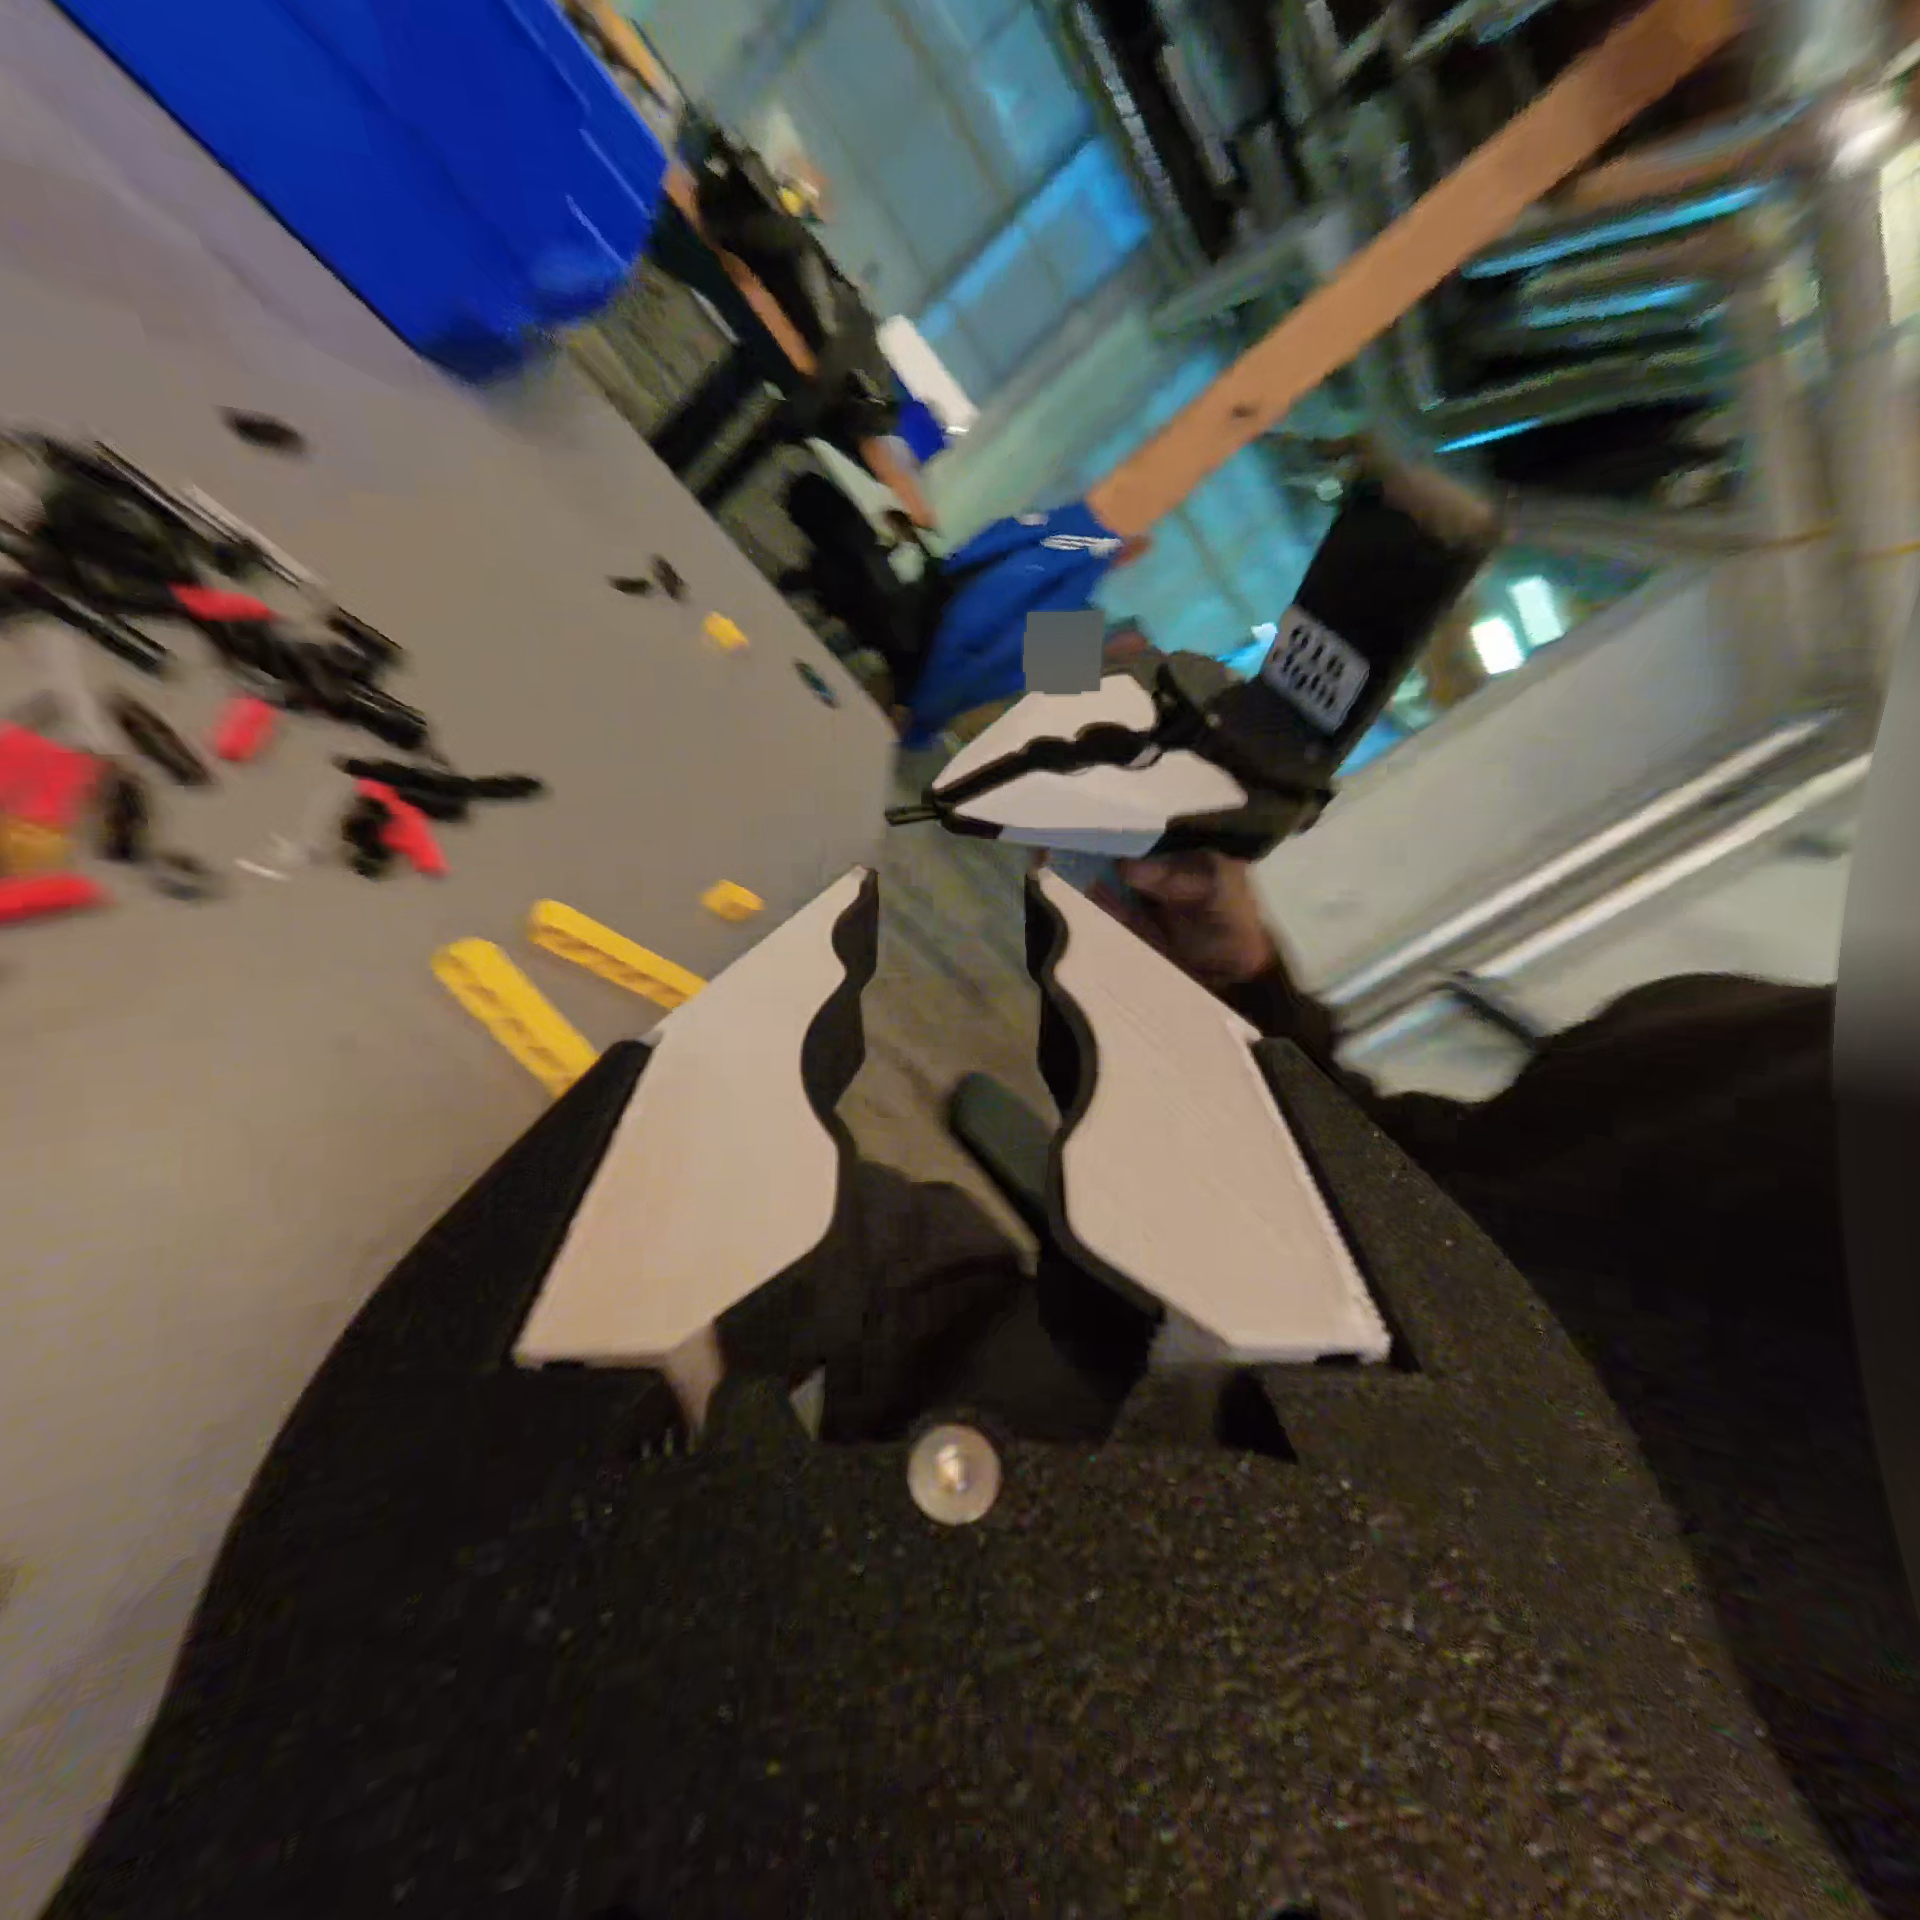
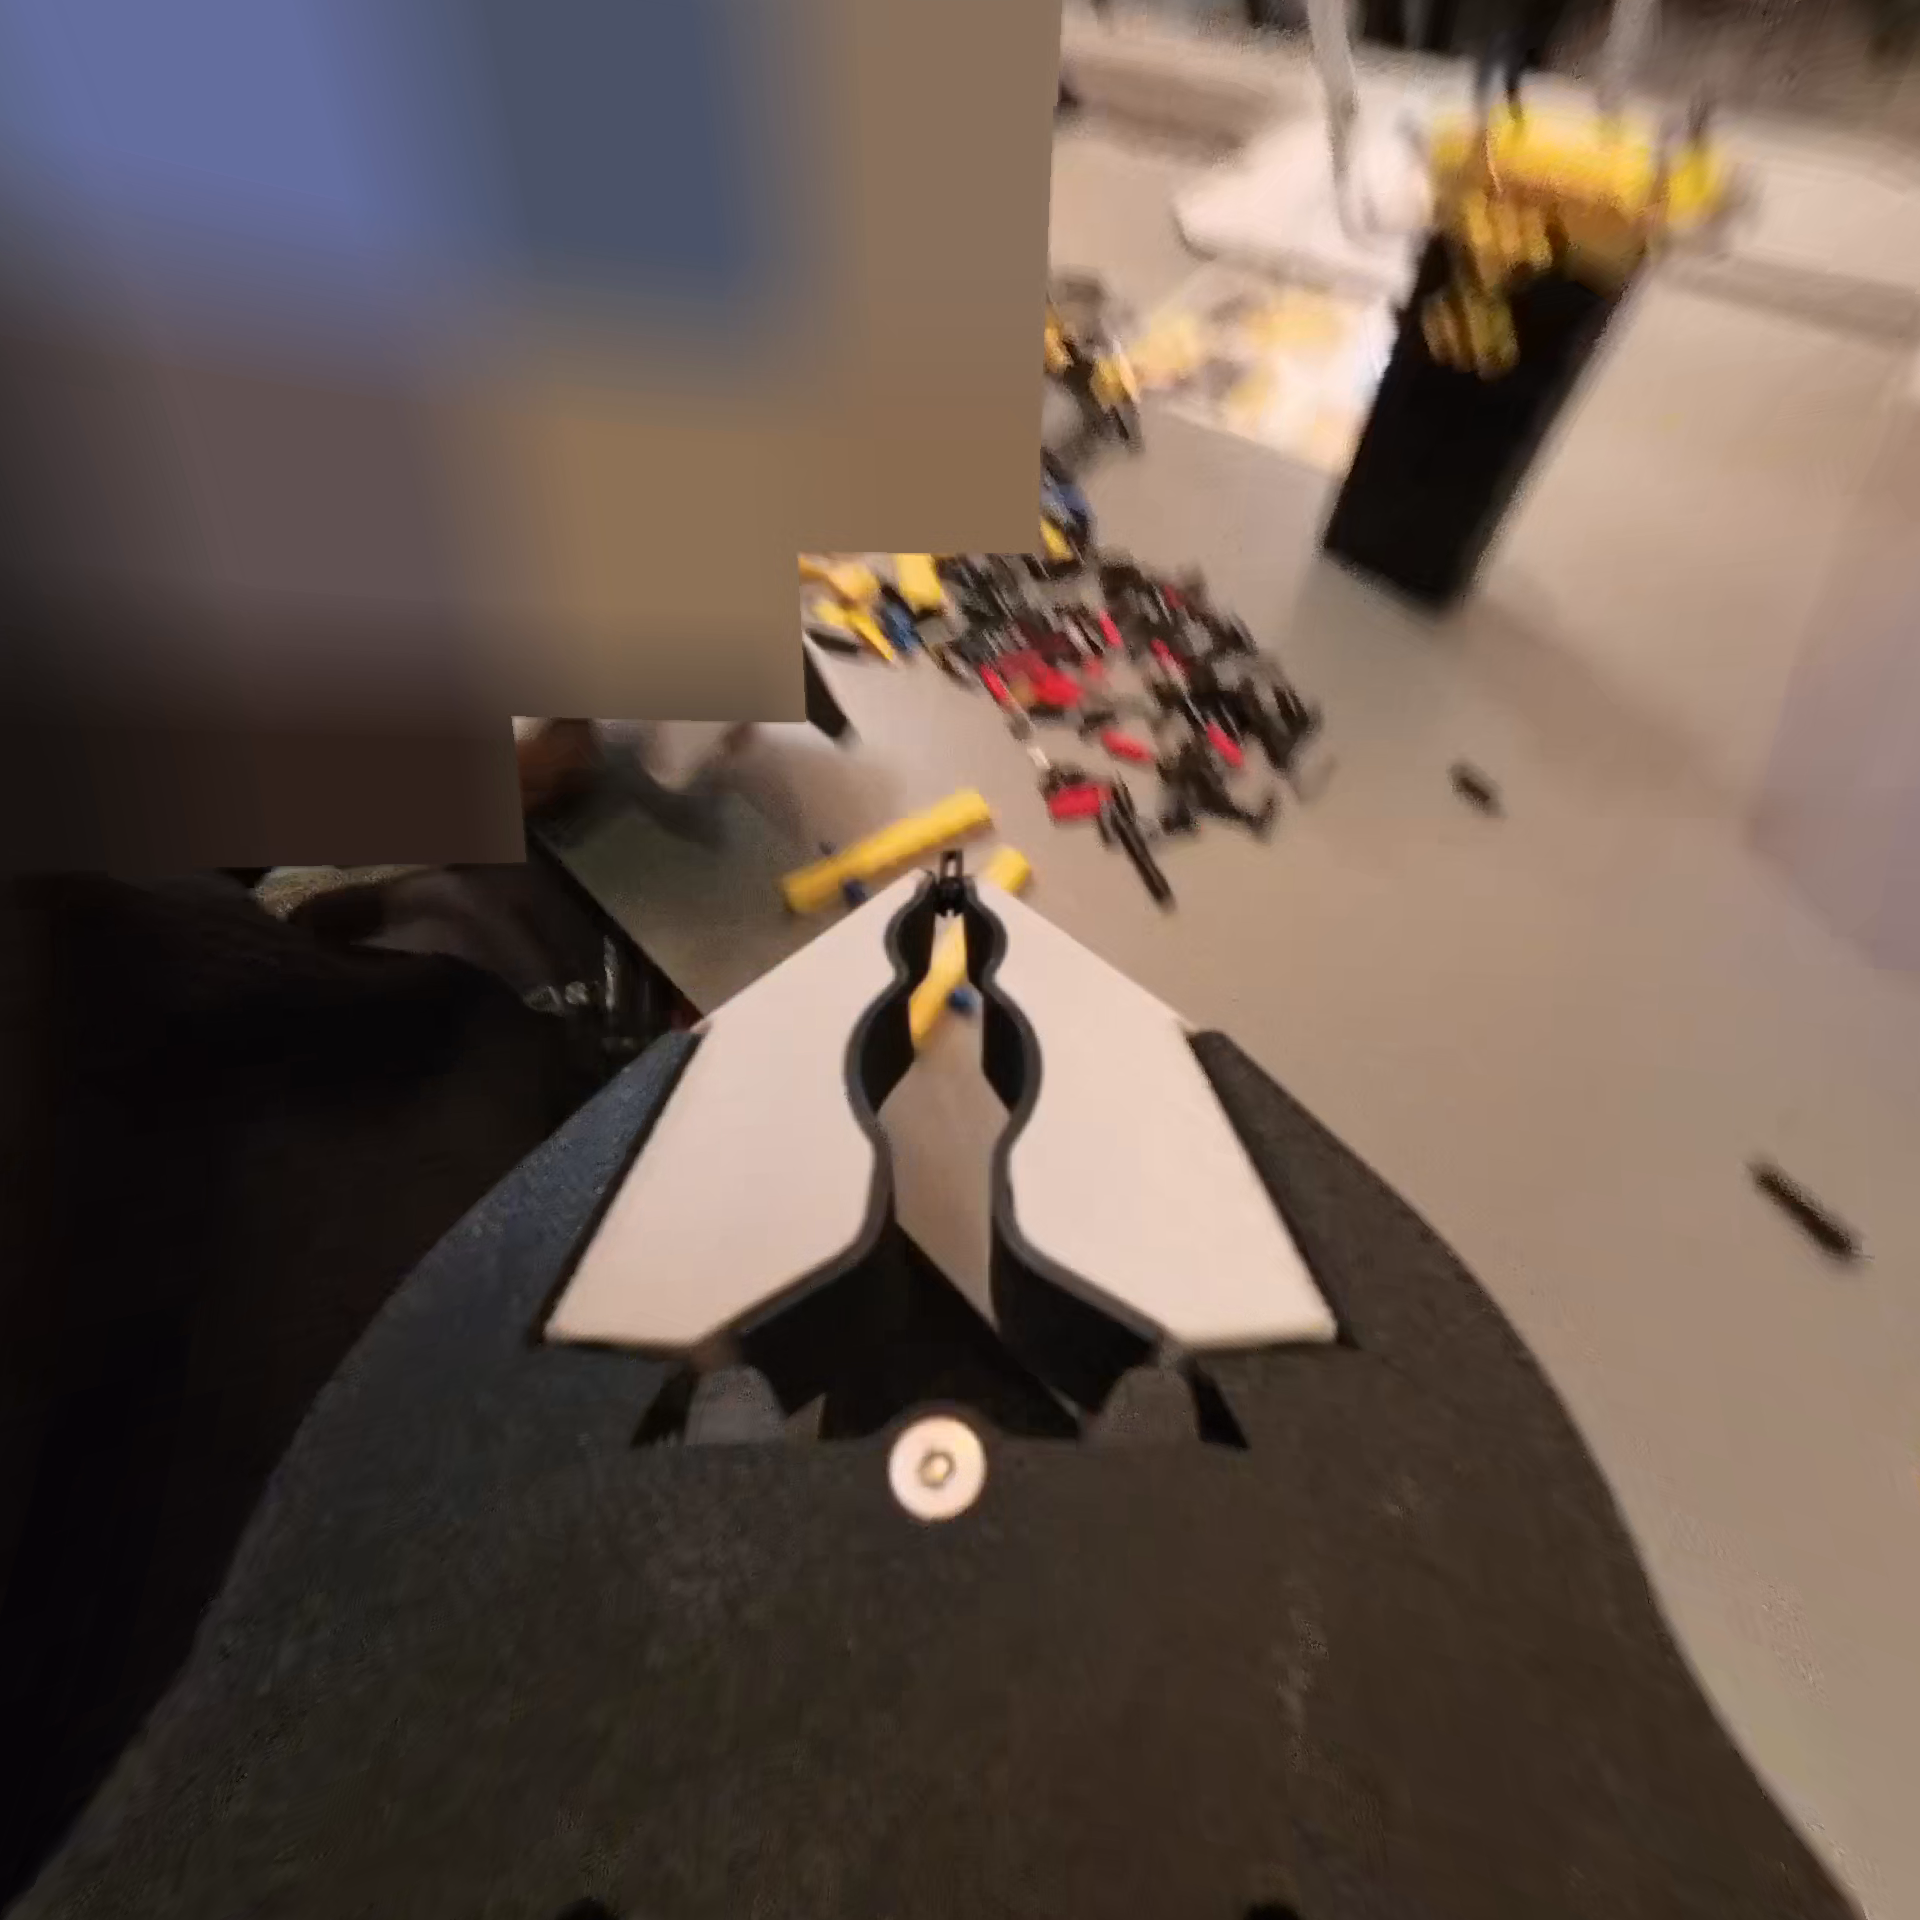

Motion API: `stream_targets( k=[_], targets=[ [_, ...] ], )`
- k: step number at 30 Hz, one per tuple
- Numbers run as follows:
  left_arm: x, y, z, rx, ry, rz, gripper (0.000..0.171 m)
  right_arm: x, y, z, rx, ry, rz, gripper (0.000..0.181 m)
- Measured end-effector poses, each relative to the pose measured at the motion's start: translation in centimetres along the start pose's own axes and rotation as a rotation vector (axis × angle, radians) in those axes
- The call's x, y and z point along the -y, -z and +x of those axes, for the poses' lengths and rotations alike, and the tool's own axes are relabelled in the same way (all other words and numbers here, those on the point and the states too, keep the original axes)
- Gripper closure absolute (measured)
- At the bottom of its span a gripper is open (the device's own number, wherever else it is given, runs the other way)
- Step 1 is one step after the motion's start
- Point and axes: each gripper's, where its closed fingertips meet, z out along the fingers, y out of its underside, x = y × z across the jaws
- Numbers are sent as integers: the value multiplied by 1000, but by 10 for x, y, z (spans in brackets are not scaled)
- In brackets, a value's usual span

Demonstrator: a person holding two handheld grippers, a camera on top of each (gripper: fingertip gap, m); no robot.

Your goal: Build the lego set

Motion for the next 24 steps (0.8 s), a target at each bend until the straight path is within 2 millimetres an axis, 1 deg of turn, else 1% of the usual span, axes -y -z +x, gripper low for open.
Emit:
stream_targets(
  k=[2,4,6,9,14,20,24],
  targets=[
    [4,7,-11,120,-120,5,144,-18,-1,19,-41,-152,-148,177],
    [6,12,-21,207,-190,18,144,-27,-3,23,-17,-270,-231,177],
    [8,15,-18,181,-178,45,144,-38,-4,26,-29,-324,-339,177],
    [10,18,-22,166,-114,71,144,-54,-5,29,-63,-360,-503,177],
    [17,25,-21,120,-64,123,144,-54,-7,29,-103,-399,-613,177],
    [16,26,-20,98,-52,124,144,-55,-11,26,-162,-404,-680,177],
    [17,27,-19,83,-34,131,144,-55,-14,28,-190,-403,-708,177]
  ],
)
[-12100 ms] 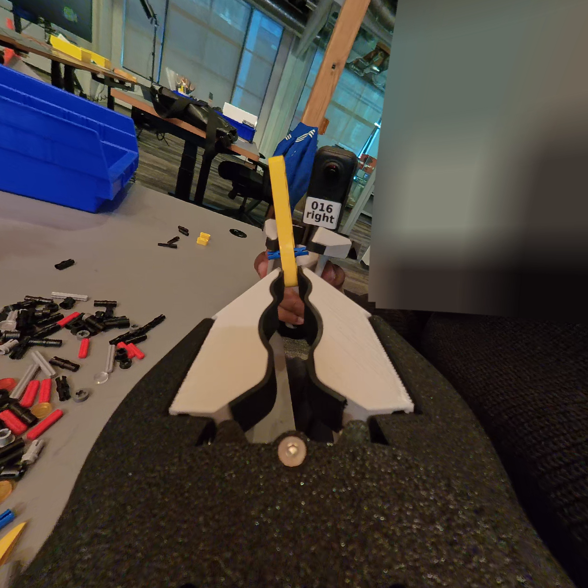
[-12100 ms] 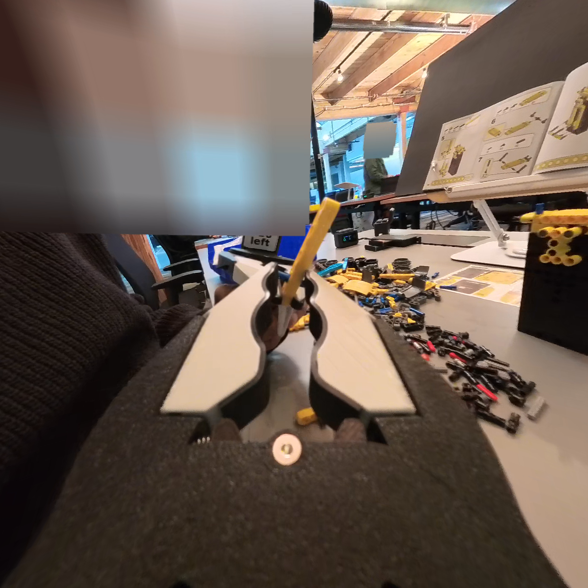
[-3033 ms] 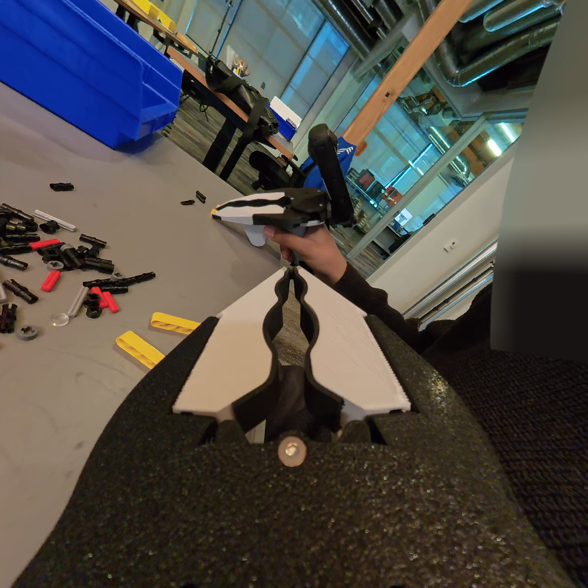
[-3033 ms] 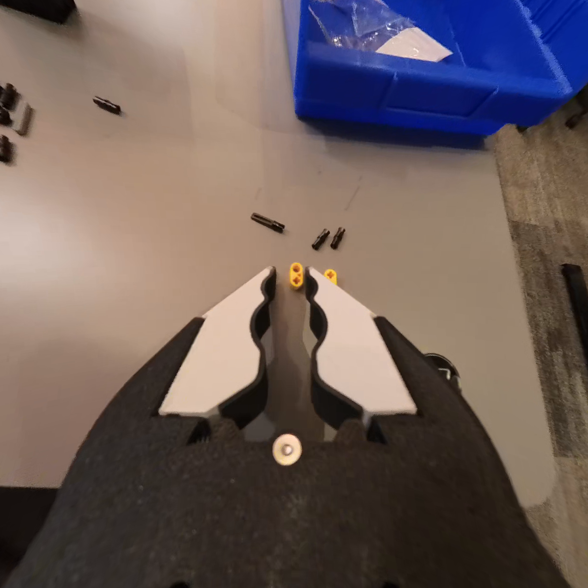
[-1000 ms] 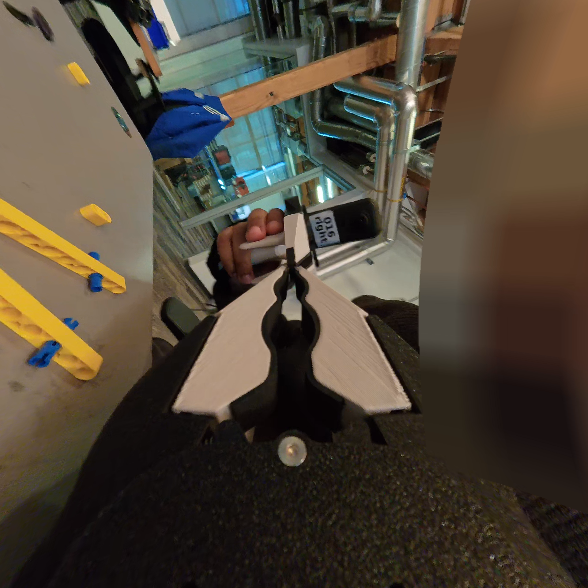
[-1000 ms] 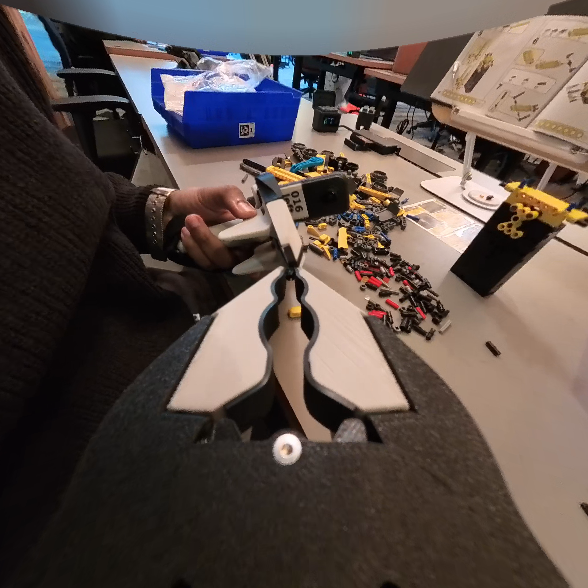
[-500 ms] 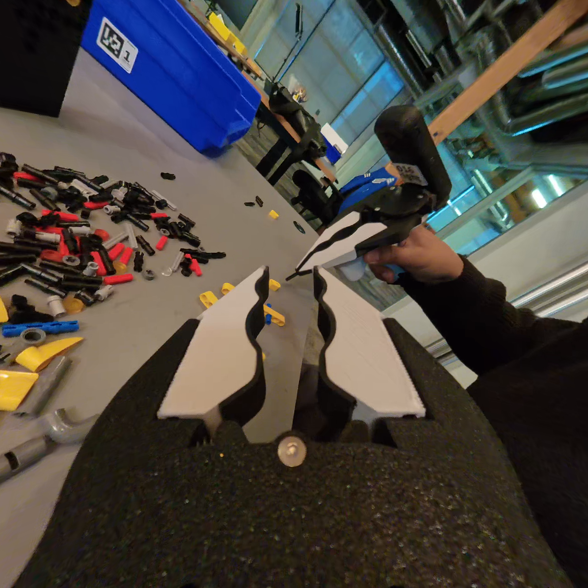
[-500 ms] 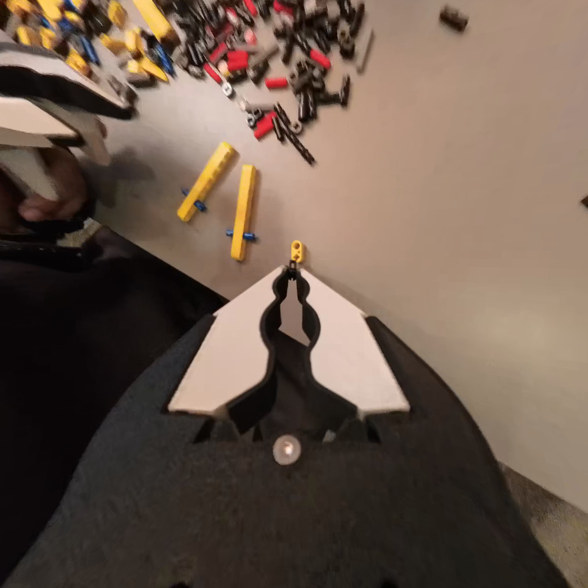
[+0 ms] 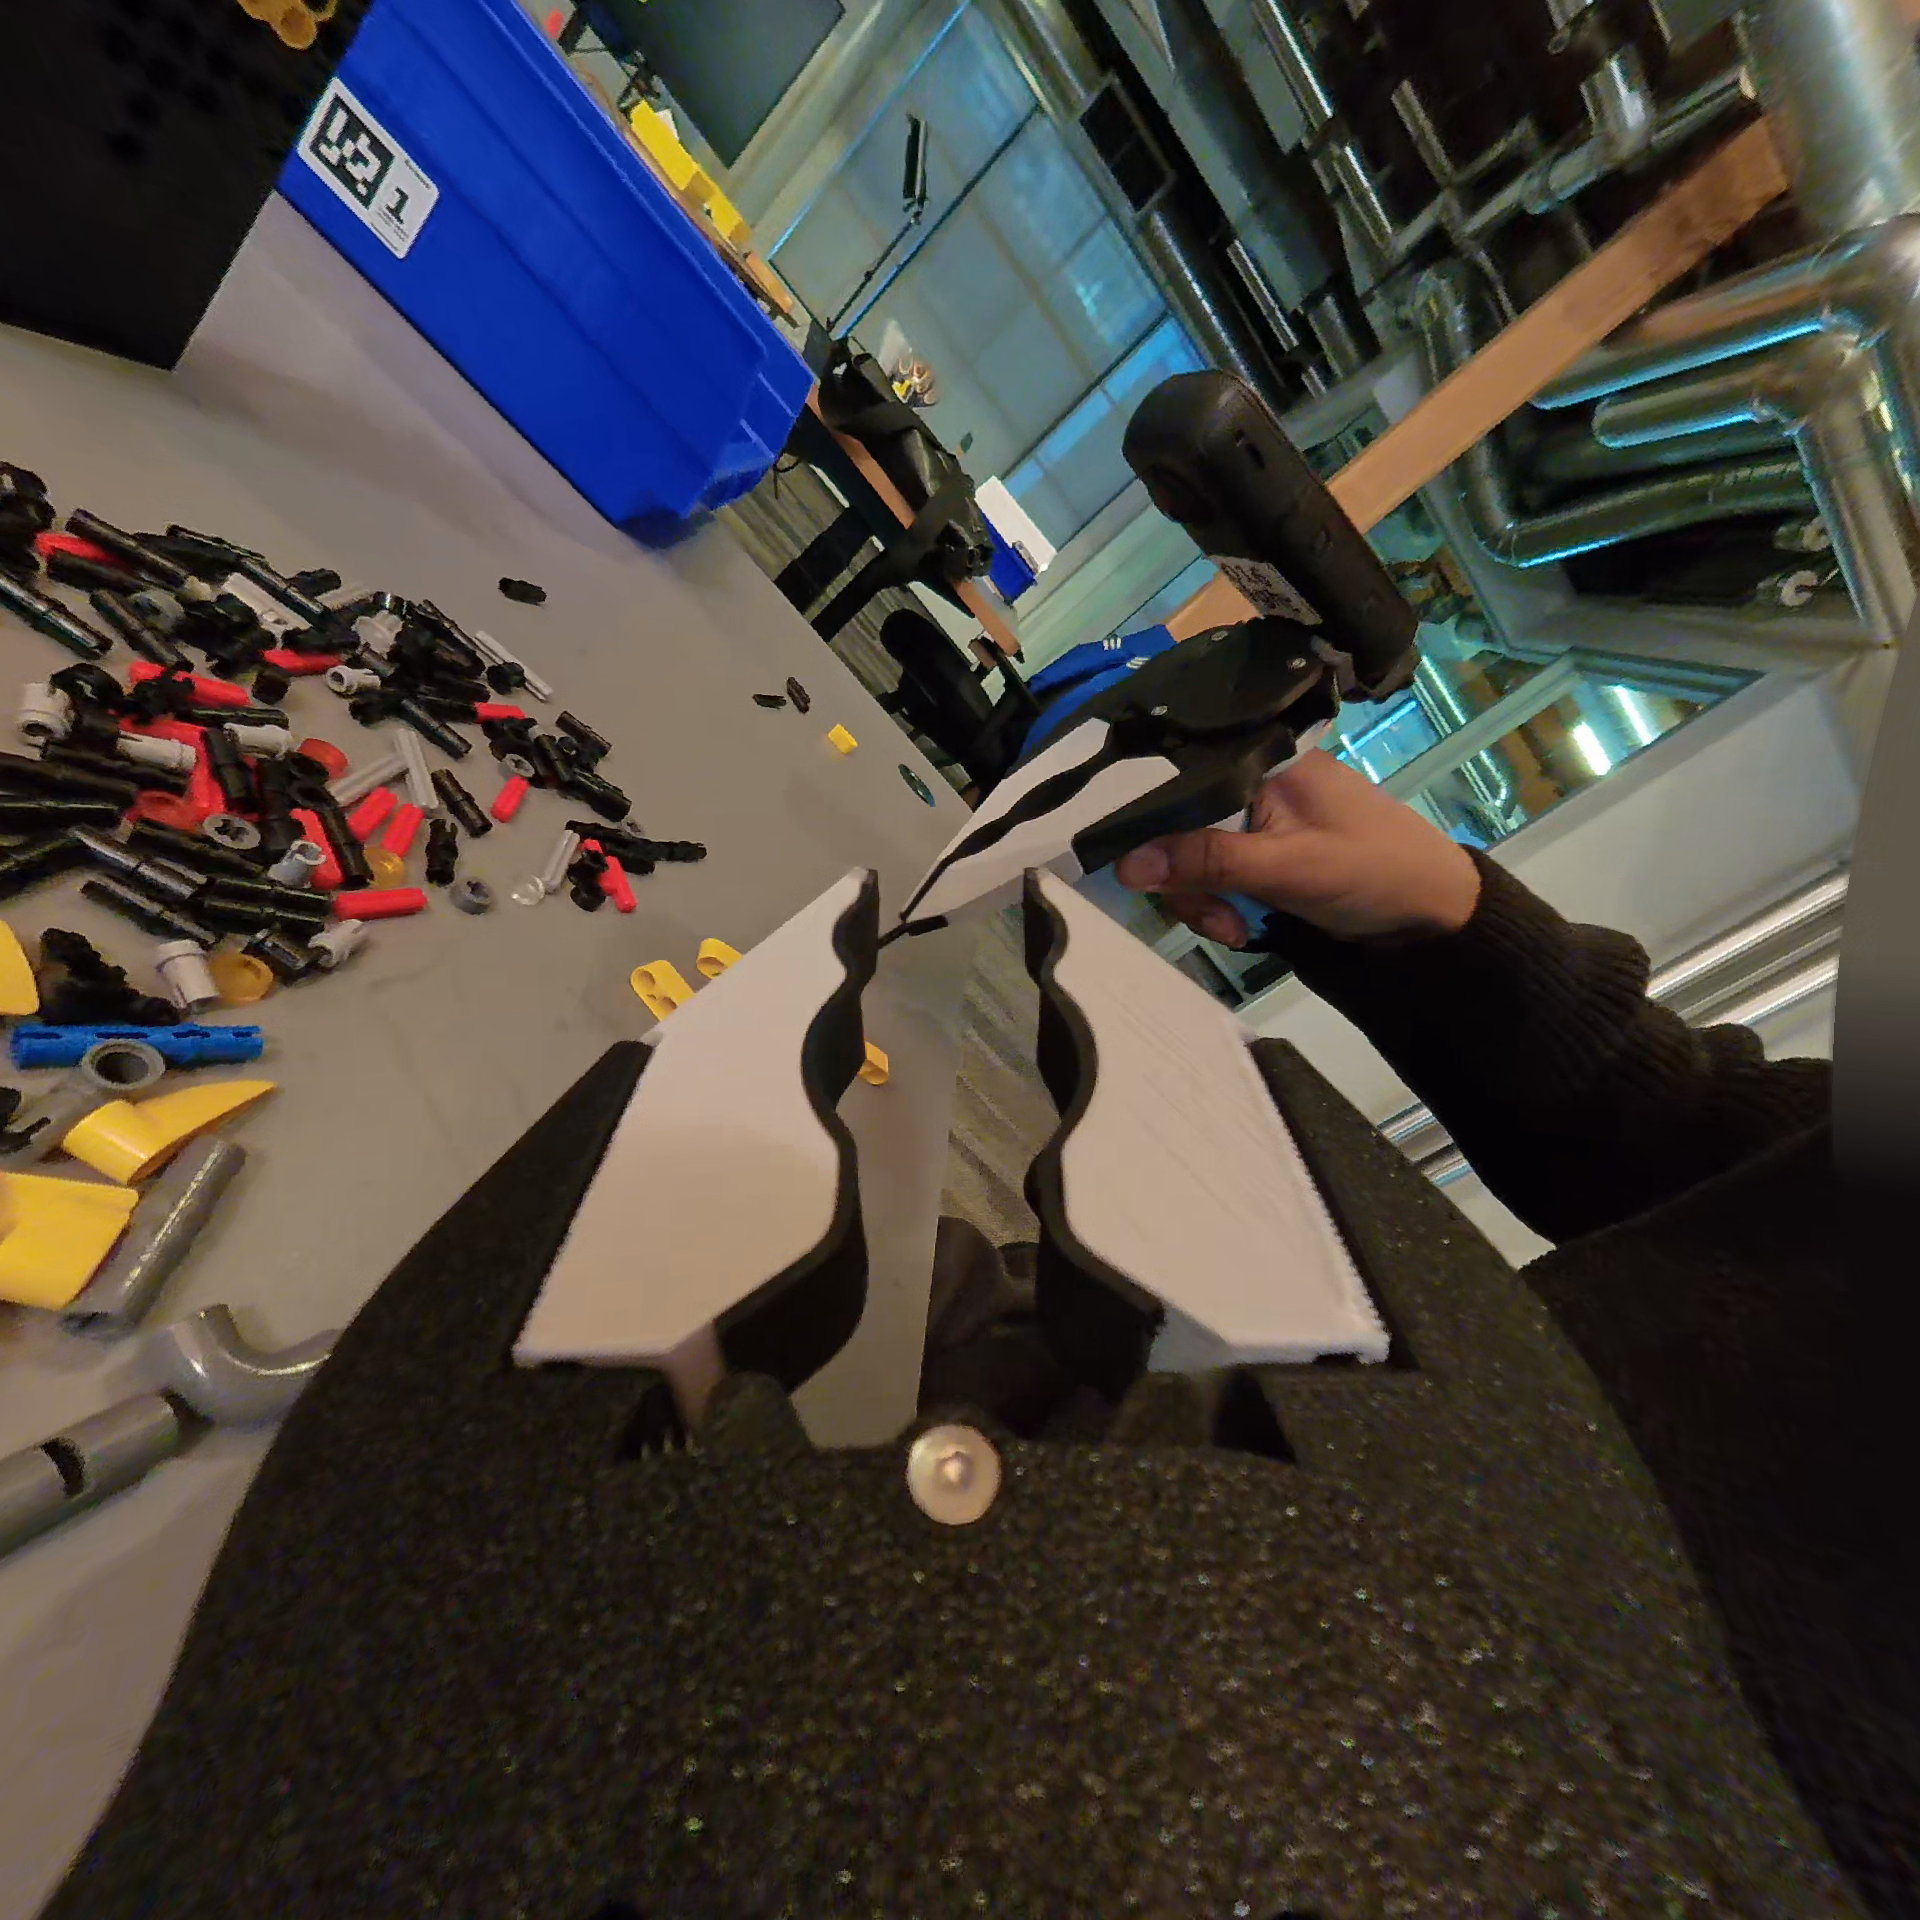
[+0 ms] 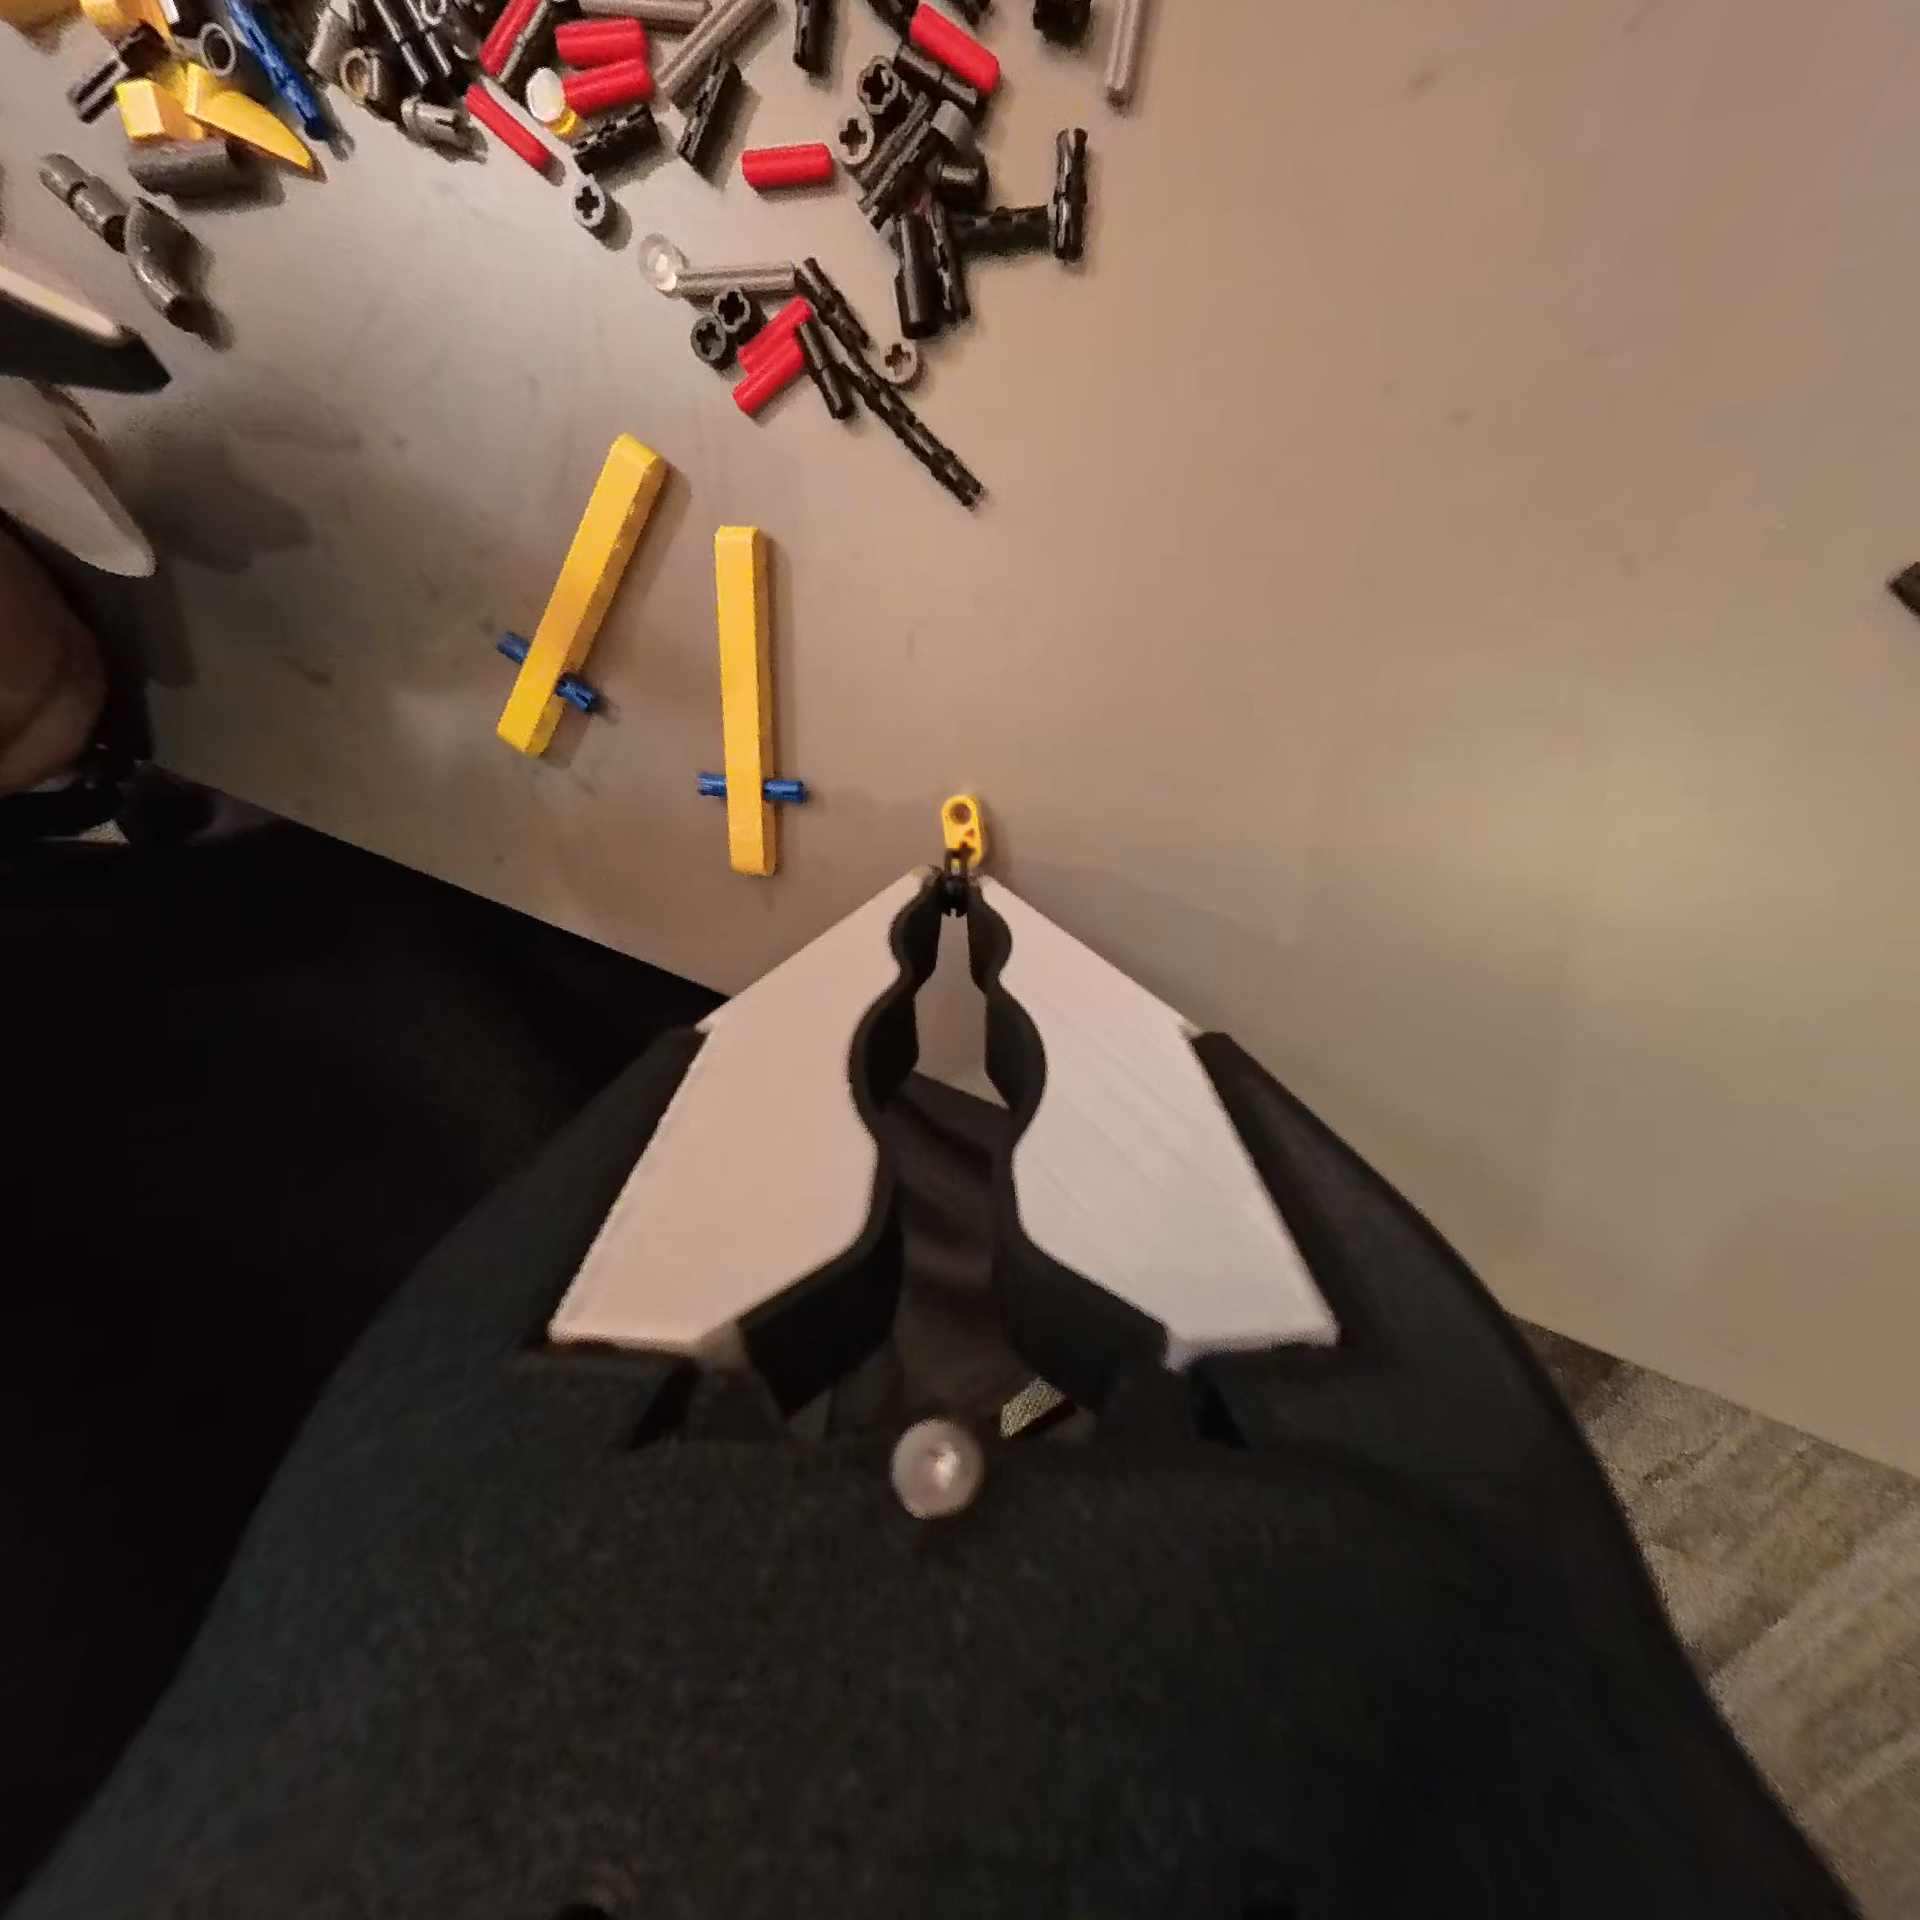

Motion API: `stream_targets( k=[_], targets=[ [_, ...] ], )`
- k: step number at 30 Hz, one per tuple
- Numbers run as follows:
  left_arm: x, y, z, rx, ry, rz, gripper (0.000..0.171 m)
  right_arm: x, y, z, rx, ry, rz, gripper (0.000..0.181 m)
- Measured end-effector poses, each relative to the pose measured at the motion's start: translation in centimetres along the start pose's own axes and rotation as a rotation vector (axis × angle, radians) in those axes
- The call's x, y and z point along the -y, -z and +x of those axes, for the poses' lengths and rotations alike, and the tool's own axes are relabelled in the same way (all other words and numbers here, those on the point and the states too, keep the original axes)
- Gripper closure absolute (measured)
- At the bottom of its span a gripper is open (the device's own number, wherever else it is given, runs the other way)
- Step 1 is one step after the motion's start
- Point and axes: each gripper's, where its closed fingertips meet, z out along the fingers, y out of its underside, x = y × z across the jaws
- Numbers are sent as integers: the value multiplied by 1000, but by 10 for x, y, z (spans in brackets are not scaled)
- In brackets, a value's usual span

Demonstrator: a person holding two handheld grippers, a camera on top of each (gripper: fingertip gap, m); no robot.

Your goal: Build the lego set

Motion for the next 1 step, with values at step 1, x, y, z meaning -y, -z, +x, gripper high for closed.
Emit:
stream_targets(
  k=[1],
  targets=[
    [0,0,0,-3,7,1,144,0,-1,0,-5,3,-10,177]
  ],
)
